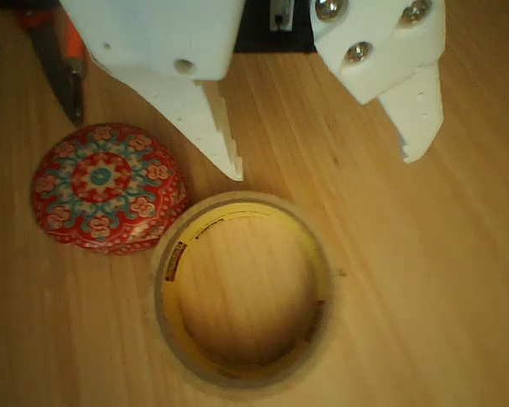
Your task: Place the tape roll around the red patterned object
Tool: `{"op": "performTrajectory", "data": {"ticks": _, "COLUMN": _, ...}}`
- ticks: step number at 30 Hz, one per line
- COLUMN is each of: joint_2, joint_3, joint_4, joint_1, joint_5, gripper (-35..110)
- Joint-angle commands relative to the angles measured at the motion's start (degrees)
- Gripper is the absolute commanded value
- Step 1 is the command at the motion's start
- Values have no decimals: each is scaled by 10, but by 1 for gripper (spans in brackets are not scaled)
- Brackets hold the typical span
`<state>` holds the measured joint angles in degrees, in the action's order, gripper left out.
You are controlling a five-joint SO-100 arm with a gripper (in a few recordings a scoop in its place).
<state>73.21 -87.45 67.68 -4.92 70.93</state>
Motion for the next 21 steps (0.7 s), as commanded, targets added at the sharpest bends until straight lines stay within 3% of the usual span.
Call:
{"op": "performTrajectory", "data": {"ticks": 1, "joint_2": -9, "joint_3": 29, "joint_4": -2, "joint_1": -8, "joint_5": -6, "gripper": 46}}
{"op": "performTrajectory", "data": {"ticks": 21, "joint_2": -31, "joint_3": 149, "joint_4": 66, "joint_1": 26, "joint_5": 20, "gripper": 46}}
